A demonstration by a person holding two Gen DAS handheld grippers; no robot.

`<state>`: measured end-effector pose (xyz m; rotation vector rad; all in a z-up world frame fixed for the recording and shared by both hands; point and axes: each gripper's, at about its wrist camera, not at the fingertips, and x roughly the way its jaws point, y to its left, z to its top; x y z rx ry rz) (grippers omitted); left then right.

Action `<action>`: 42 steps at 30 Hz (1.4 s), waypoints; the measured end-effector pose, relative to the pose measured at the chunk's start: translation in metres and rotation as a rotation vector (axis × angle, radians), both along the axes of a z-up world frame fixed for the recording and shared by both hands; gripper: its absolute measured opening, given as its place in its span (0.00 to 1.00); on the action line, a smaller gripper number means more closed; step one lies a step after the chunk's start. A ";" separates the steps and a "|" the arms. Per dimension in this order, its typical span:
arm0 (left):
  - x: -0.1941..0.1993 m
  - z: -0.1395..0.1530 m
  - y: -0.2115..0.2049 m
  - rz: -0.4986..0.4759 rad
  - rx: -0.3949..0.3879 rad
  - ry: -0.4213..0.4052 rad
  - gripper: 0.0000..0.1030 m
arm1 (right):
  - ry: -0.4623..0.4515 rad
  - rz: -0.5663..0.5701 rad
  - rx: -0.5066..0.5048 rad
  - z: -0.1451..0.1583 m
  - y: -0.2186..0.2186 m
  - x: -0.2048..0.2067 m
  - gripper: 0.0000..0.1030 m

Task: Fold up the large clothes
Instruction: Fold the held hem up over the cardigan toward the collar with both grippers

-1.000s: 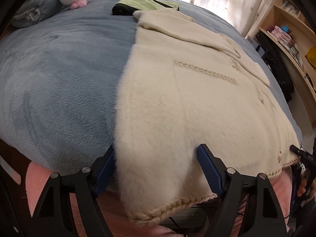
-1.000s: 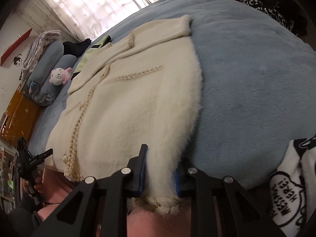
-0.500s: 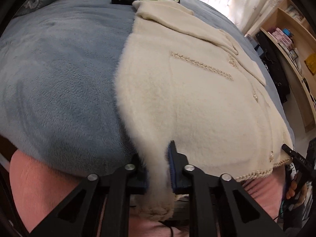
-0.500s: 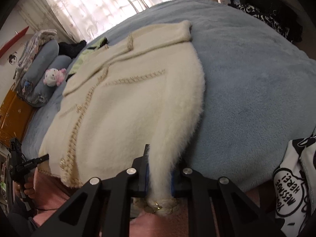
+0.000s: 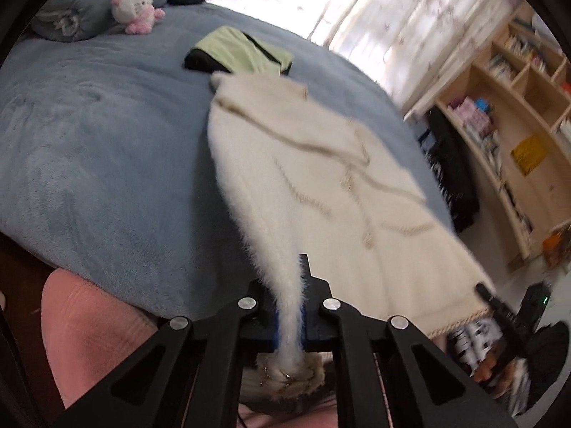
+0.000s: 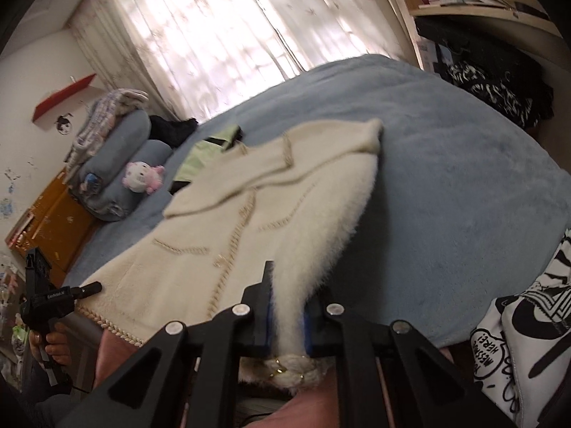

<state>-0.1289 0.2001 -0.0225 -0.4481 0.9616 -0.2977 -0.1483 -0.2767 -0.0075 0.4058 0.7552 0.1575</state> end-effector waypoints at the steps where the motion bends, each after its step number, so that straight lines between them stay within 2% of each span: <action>1: -0.002 0.008 0.006 0.009 -0.037 -0.004 0.04 | -0.008 0.002 0.005 0.006 0.000 0.000 0.10; 6: 0.017 0.027 0.020 0.043 -0.111 -0.006 0.04 | -0.035 -0.023 0.072 0.030 -0.013 0.010 0.10; 12: 0.080 0.040 0.032 0.113 -0.169 -0.008 0.04 | -0.067 -0.086 0.170 0.052 -0.028 0.055 0.10; 16: 0.142 0.043 0.036 0.163 -0.186 -0.024 0.04 | -0.053 -0.133 0.204 0.056 -0.037 0.108 0.10; 21: 0.227 0.038 0.031 0.199 -0.141 -0.031 0.05 | -0.031 -0.219 0.205 0.046 -0.057 0.187 0.11; 23: 0.264 0.029 0.029 0.216 -0.132 -0.019 0.06 | -0.002 -0.254 0.205 0.035 -0.064 0.222 0.14; 25: 0.306 0.014 0.026 0.216 -0.126 0.003 0.08 | 0.036 -0.278 0.176 0.021 -0.065 0.261 0.16; 28: 0.358 -0.019 0.016 0.200 -0.129 0.076 0.22 | 0.098 -0.279 0.149 -0.007 -0.062 0.311 0.25; 29: 0.367 -0.027 0.013 0.194 -0.120 0.095 0.34 | 0.119 -0.267 0.139 -0.017 -0.059 0.324 0.34; 30: 0.378 -0.035 0.010 0.207 -0.088 0.113 0.51 | 0.136 -0.266 0.114 -0.025 -0.056 0.335 0.41; 31: 0.390 -0.045 0.007 0.232 -0.036 0.120 0.56 | 0.139 -0.263 0.097 -0.031 -0.053 0.341 0.49; 32: 0.393 -0.051 0.003 0.236 -0.005 0.114 0.59 | 0.133 -0.248 0.085 -0.038 -0.050 0.348 0.52; 36: 0.410 -0.074 -0.010 0.174 0.104 0.124 0.60 | 0.149 -0.220 0.016 -0.055 -0.046 0.361 0.55; 42: 0.421 -0.097 -0.033 0.032 0.346 0.088 0.60 | 0.214 -0.177 -0.128 -0.085 -0.048 0.368 0.55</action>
